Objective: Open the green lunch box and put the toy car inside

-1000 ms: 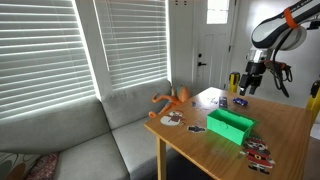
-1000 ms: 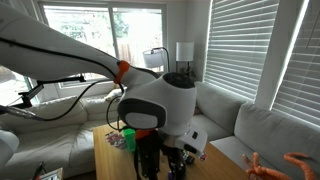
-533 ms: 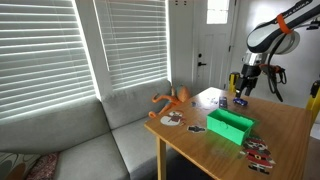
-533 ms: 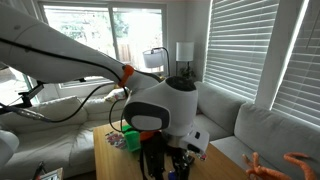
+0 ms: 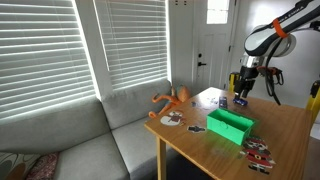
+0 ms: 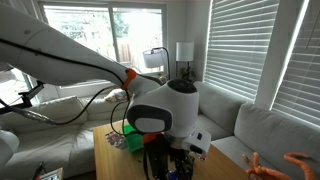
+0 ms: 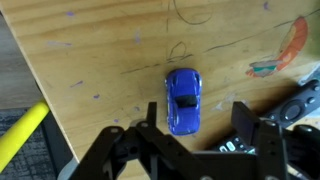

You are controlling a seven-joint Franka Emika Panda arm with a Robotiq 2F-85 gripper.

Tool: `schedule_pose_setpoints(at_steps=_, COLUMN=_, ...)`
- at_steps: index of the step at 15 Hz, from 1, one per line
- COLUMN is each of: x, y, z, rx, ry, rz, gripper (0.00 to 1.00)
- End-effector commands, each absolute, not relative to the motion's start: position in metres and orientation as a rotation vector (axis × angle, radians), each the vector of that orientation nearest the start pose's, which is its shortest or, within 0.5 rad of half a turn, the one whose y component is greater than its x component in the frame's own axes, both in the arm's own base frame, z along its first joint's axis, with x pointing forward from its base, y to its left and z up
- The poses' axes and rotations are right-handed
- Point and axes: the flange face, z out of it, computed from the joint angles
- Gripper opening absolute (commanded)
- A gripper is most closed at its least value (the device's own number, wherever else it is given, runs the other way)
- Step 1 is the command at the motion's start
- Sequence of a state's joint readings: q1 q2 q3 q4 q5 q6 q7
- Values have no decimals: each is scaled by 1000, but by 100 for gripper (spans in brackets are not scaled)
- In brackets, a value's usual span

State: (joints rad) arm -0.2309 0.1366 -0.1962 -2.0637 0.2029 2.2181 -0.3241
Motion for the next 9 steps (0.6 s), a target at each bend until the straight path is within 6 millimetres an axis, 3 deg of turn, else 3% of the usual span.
schedule_pose_setpoints(at_steps=1, x=532, y=-233, z=370, rx=-3035, ry=314, rz=-114, gripper=89)
schedule_pose_setpoints(at_steps=3, x=533, y=-232, z=368, rx=-3037, ry=311, rz=-110, gripper=64)
schedule_pose_setpoints(at_steps=5, x=532, y=-233, z=366, rx=-3038, ry=308, rz=-100, gripper=56)
schedule_pose_setpoints(at_steps=9, x=532, y=-233, z=363, rx=-3034, ry=305, rz=-74, gripper=27)
